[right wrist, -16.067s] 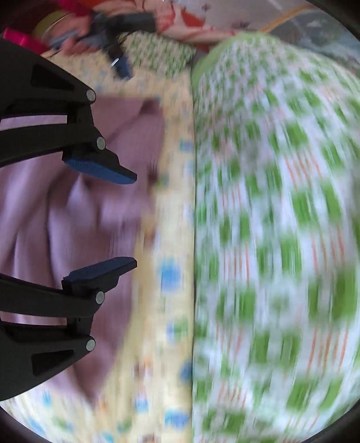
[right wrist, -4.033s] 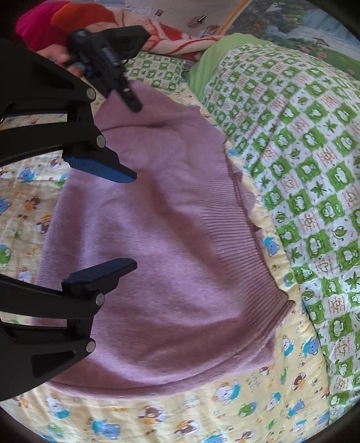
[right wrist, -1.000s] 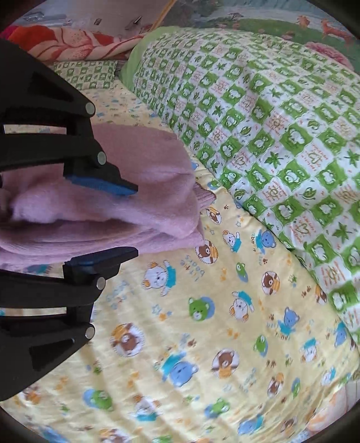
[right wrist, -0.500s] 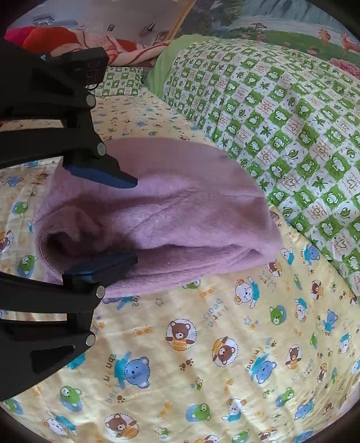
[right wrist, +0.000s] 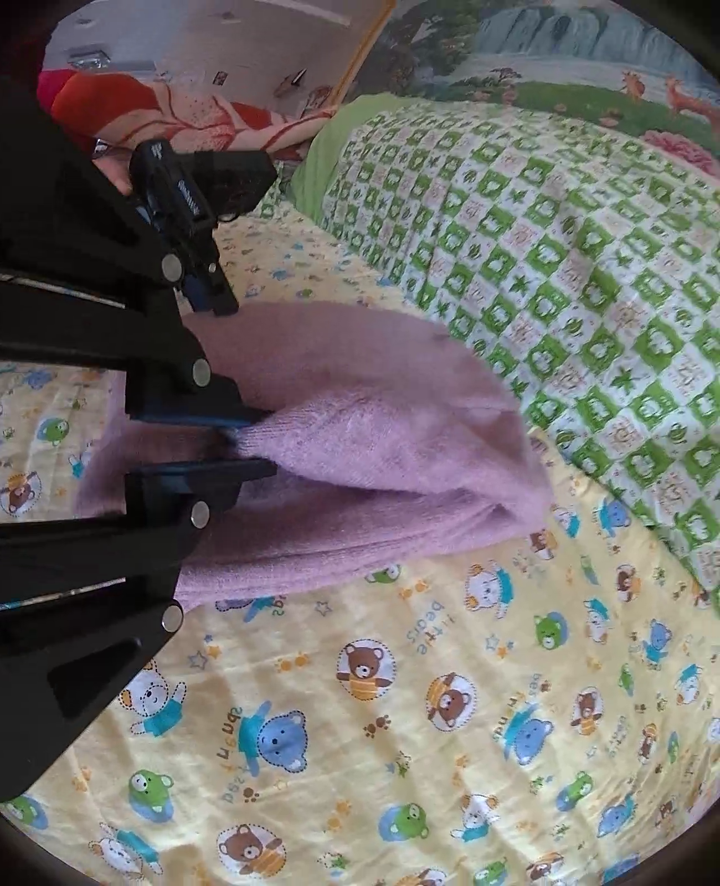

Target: Fold small clothes

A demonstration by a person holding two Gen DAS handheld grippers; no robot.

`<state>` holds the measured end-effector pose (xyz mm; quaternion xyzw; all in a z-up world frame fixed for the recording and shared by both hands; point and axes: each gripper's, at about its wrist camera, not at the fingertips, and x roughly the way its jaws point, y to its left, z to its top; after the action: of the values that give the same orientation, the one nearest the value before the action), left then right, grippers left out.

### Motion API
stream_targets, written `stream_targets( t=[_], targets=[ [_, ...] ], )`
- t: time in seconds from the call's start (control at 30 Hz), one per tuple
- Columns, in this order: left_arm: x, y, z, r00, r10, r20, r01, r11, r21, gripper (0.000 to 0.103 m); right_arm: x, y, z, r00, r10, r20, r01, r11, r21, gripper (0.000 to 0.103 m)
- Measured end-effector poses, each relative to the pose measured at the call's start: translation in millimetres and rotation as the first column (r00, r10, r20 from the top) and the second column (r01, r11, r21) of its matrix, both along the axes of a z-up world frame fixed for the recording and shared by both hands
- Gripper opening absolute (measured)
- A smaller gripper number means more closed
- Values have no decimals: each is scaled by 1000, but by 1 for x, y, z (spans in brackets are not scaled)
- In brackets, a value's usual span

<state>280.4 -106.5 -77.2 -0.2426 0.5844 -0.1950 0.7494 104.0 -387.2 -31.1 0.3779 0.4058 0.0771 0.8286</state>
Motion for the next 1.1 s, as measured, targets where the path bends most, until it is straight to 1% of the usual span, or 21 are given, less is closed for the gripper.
stream_targets(
  t=[0.07,0.1,0.2,0.27,0.3,0.4,0.47,0.53,0.67,0.73,0.77,0.83,0.87,0.9,0.93,0.97,1.1],
  targets=[
    [0,-3,-2,1000,-4,-5,4,1000,1,74,-7,-2,9,1000,0,11,0,1000,-24,8],
    [-1,-3,-4,1000,-4,-9,4,1000,-1,74,-9,-3,7,1000,-3,2,3,1000,-30,8],
    [-1,-6,-10,1000,-6,-27,6,1000,-7,75,-12,-10,-17,998,-39,-56,36,999,-40,7],
    [-3,-7,-13,999,-14,-32,14,1000,1,77,-13,-13,-37,994,-67,-85,65,998,-20,7],
    [-4,-9,-14,999,-21,-36,22,1000,9,77,-13,-13,-43,993,-71,-92,69,997,-27,7],
    [-4,-12,-16,999,-33,-41,34,999,17,78,-10,-6,-54,991,-62,-116,51,994,-92,7],
    [-3,-13,-14,999,-35,-39,36,999,22,78,-10,-6,-59,989,-73,-127,60,993,-103,6],
    [-1,-14,-10,999,-37,-27,38,999,29,78,-11,-7,-56,989,-80,-122,66,992,-111,6],
    [7,-13,-1,999,-32,0,32,999,37,78,-6,0,-42,990,-64,-124,40,981,-188,7],
    [11,-11,3,1000,-24,11,24,999,36,78,-3,3,-33,993,-52,-109,29,980,-197,9],
    [15,-10,6,1000,-20,17,19,999,34,78,-2,4,-26,993,-58,-98,37,977,-211,11],
    [20,-8,8,1000,-15,22,15,999,33,78,2,6,-15,995,-63,-73,46,974,-222,23],
    [23,-8,8,1000,-14,21,13,999,32,78,3,6,-11,996,-64,-61,49,975,-217,43],
    [25,-7,8,1000,-13,20,12,999,30,78,6,5,-7,997,-68,-39,58,976,-208,66],
    [27,-6,8,1000,-11,19,11,1000,29,78,8,4,-4,997,-77,-15,73,976,-205,73],
    [30,-5,8,1000,-9,17,9,1000,28,78,10,3,-2,997,-83,-1,82,976,-204,78],
    [36,-5,8,1000,-9,8,9,1000,19,78,32,-5,-10,996,-84,-21,79,981,-175,78]
  ],
)
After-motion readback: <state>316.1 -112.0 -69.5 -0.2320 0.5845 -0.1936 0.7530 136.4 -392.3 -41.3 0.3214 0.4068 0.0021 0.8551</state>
